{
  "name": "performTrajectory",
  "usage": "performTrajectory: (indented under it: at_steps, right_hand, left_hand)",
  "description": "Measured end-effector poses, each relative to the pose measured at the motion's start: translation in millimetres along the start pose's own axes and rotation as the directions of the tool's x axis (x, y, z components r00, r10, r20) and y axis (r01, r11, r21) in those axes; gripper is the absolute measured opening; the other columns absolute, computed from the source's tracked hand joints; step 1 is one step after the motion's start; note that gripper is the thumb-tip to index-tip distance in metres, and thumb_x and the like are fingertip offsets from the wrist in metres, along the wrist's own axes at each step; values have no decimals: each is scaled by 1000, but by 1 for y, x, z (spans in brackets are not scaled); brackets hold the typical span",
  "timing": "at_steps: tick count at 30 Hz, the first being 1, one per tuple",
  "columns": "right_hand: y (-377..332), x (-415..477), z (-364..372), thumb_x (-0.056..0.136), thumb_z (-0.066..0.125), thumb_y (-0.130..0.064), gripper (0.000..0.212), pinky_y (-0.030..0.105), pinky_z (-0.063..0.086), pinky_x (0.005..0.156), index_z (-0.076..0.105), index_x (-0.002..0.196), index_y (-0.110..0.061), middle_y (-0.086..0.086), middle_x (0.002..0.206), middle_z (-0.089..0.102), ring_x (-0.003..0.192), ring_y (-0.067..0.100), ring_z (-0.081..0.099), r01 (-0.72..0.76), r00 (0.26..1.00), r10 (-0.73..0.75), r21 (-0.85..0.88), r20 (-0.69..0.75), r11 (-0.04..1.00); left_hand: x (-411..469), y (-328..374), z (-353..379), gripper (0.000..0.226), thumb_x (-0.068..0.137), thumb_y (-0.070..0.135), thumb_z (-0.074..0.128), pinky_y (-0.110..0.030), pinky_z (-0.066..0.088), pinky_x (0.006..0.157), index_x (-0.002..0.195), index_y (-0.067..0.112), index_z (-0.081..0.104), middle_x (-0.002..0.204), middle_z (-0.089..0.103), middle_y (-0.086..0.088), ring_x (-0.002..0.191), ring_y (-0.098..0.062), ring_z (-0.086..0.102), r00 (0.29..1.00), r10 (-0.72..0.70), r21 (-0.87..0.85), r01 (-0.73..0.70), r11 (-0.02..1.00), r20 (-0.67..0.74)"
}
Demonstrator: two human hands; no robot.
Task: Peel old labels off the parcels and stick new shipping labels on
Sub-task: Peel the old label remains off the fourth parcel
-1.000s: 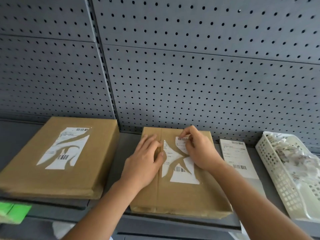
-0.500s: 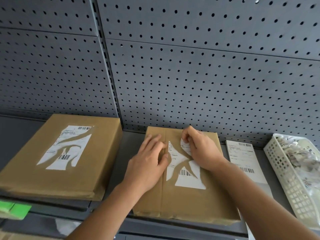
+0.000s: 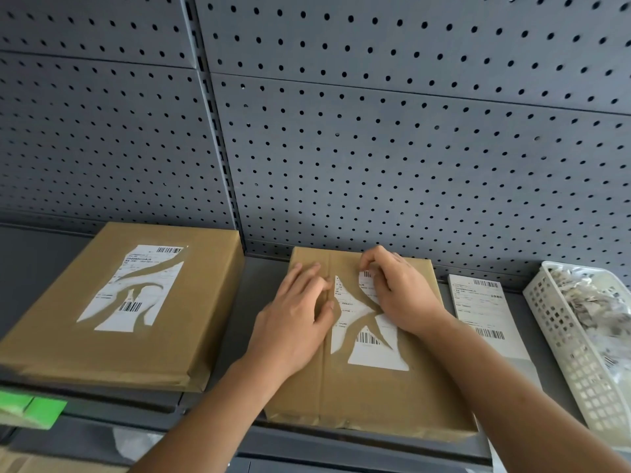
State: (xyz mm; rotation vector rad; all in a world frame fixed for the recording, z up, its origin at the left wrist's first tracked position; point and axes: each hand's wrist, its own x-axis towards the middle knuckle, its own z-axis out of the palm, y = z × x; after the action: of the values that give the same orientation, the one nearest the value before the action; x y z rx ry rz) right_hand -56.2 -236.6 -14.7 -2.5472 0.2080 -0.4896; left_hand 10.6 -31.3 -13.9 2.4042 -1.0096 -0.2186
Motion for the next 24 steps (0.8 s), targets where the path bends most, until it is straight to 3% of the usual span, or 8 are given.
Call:
performTrajectory:
  at_steps: [3, 7, 11, 15, 19, 22, 24]
  right_hand:
    - [2, -2, 0, 87, 41, 9, 33, 25, 42, 66, 51, 97, -20, -11, 84, 57, 79, 9, 51, -4, 1000, 4, 14, 6, 1000]
    - [0, 0, -1, 90, 42, 8, 31, 13, 39, 68, 53, 102, -18, -7, 91, 60, 83, 6, 49, -17, 1000, 18, 33, -14, 999]
    - [1, -1, 0, 87, 40, 9, 32, 28, 44, 64, 51, 96, -20, -9, 82, 58, 75, 10, 52, -17, 1000, 17, 15, 6, 1000]
    - [0, -1, -1, 92, 43, 6, 28, 18, 36, 63, 53, 101, -19, -10, 83, 57, 77, 3, 50, -13, 1000, 13, 42, -16, 999]
    - [0, -1, 0, 92, 42, 5, 29, 31, 43, 63, 51, 97, -22, -12, 80, 58, 73, 9, 53, -29, 1000, 29, 48, 5, 998]
    - [2, -3, -4, 93, 42, 6, 28, 19, 36, 57, 52, 96, -19, -13, 75, 53, 61, 5, 48, -94, 994, 102, 136, -50, 986]
    - [2, -2, -3, 93, 45, 5, 26, 15, 35, 60, 56, 101, -18, -13, 87, 54, 66, 0, 50, -77, 994, 86, 124, -70, 989]
  left_hand:
    - [0, -1, 0, 28, 105, 45, 37, -43, 45, 101, 132, 39, 46, 161, 16, 30, 149, 9, -8, 1000, 1, 0, -1, 1000, -3]
    - [0, 0, 0, 29, 105, 45, 37, -44, 45, 101, 132, 38, 46, 161, 16, 29, 150, 8, -6, 1000, 3, 2, -3, 1000, -2]
    - [0, 0, 0, 29, 105, 45, 37, -45, 44, 103, 132, 39, 46, 162, 15, 29, 150, 8, -7, 1000, 2, 1, -2, 1000, 3]
    - [0, 1, 0, 29, 105, 45, 37, -46, 44, 103, 132, 39, 45, 162, 15, 29, 150, 8, -6, 1000, -2, -1, 2, 1000, 2]
    - [-1, 1, 0, 28, 105, 45, 37, -46, 45, 102, 131, 39, 46, 162, 15, 29, 150, 8, -6, 1000, -3, 2, 3, 1000, 3]
    - [0, 0, 0, 28, 105, 45, 37, -46, 45, 102, 131, 39, 46, 162, 15, 29, 150, 8, -6, 1000, -1, 1, 1, 1000, -2]
    - [0, 1, 0, 28, 105, 45, 37, -47, 44, 102, 131, 40, 46, 161, 15, 30, 150, 8, -6, 1000, -8, 0, 8, 1000, 5]
